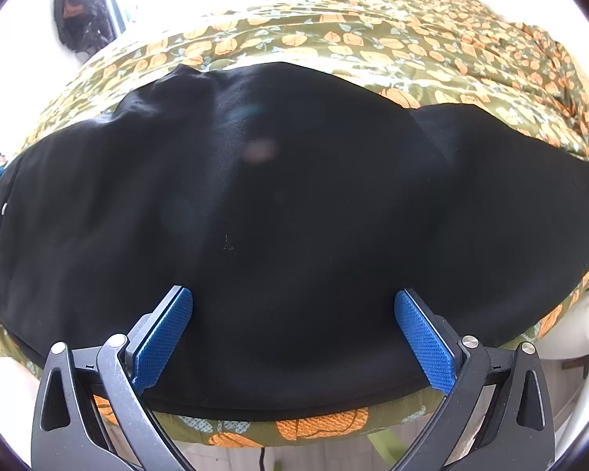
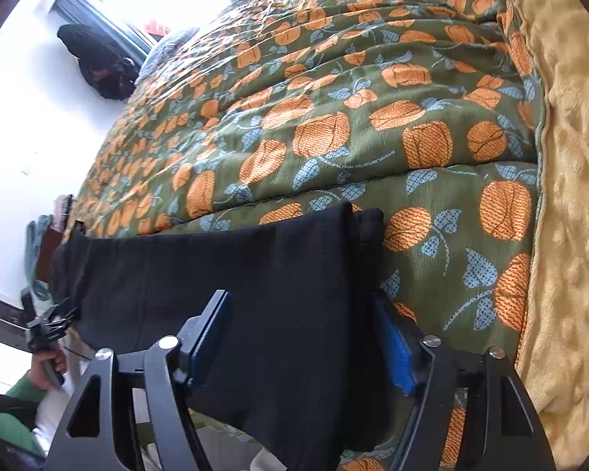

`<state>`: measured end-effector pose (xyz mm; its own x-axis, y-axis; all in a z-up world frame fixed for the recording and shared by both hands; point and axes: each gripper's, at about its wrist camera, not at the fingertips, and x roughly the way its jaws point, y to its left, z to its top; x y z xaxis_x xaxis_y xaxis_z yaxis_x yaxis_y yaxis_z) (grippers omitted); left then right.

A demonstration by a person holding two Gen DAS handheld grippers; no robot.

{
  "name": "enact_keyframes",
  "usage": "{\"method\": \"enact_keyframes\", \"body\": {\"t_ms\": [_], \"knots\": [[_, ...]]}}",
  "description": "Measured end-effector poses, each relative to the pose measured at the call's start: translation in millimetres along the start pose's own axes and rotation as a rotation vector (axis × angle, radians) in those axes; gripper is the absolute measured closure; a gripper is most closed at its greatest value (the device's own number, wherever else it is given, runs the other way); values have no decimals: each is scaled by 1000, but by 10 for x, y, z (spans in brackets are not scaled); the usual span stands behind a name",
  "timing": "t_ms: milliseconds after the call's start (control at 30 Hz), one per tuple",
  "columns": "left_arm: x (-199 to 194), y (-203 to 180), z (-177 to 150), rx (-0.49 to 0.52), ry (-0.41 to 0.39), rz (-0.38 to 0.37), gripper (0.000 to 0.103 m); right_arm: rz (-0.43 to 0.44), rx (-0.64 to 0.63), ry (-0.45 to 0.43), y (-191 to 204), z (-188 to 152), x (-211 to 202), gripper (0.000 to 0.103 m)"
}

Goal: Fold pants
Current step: 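Grasp the trouser leg ends with the right tool and lift them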

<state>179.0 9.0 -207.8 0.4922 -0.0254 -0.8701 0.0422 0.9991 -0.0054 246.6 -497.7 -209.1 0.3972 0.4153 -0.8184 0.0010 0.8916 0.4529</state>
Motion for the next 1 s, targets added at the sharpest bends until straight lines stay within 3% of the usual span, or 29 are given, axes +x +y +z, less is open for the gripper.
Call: {"method": "enact_keyframes", "body": {"t_ms": [67, 167, 200, 233, 267, 433, 567, 767, 900, 1000], "knots": [[5, 0, 3, -2, 0, -1, 0, -41, 25, 17, -97, -8, 21, 36], [-2, 11, -7, -2, -2, -6, 0, -15, 40, 59, -142, -50, 123, 45], [-3, 14, -9, -3, -3, -9, 0, -4, 24, 63, -103, -65, 132, 60], [-3, 15, -10, -4, -3, -9, 0, 18, 23, 67, -81, -71, 129, 83], [-3, 17, -12, -5, -4, -10, 0, 59, 24, 67, -62, -77, 107, 89], [-8, 35, -10, -32, -7, -18, 0, 144, 42, 28, 131, -131, -106, 91], [-17, 61, 4, -62, -11, -32, 0, 372, 197, -32, 294, -299, -176, 91], [-53, 131, 28, -107, -23, -78, 1, 711, 308, -81, 973, -546, 66, 91], [-117, 251, 42, -178, -45, -130, 1, 864, 361, -96, 1435, -592, 321, 91], [-174, 314, 54, -199, -66, -118, 1, 930, 389, -94, 1752, -613, 557, 91]]}}
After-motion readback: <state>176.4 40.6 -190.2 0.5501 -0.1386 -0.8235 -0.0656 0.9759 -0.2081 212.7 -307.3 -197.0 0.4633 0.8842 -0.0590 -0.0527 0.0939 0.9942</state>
